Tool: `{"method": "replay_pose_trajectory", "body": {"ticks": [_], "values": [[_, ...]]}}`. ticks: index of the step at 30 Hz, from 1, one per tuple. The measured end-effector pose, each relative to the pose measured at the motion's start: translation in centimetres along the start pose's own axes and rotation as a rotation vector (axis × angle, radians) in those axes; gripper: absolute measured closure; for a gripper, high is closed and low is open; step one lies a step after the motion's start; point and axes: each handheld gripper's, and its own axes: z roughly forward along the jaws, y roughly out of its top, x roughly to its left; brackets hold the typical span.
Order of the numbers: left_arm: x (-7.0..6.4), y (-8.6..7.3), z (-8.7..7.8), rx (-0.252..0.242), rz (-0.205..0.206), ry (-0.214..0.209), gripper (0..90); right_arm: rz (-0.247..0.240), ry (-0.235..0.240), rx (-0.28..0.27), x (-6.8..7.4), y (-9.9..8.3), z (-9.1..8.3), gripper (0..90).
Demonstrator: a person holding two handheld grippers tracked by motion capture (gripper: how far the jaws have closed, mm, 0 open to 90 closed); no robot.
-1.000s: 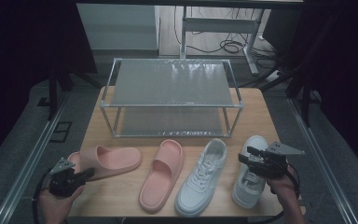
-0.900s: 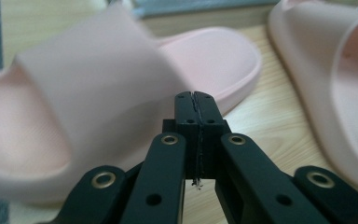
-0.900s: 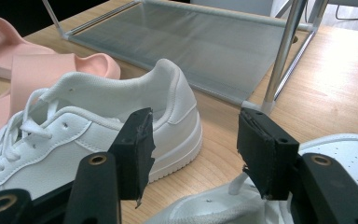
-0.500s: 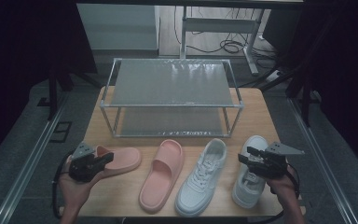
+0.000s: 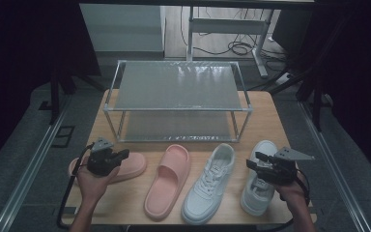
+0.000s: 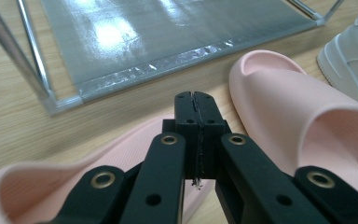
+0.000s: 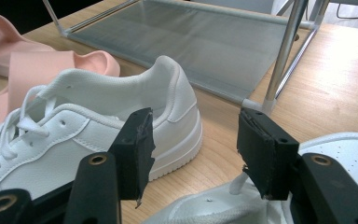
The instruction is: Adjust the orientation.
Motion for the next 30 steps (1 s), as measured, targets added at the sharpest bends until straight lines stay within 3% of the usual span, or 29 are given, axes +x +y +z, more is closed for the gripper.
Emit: {"method": "replay_pose_trajectory", "body": {"ticks": [10, 18, 30], "values": [[0.2, 1.1, 2.7, 0.063, -0.018, 0.035, 90.0, -0.010, 0.010, 0.004, 0.1, 0.0, 0.1, 46.0], [0.0, 2.4, 4.7, 0.122, -0.007, 0.061, 90.0, -0.011, 0.010, 0.001, 0.1, 0.0, 0.1, 46.0], [0.8, 2.2, 7.8, 0.234, -0.034, 0.110, 90.0, -0.020, 0.008, -0.027, 0.3, 0.4, -0.6, 46.0]]}}
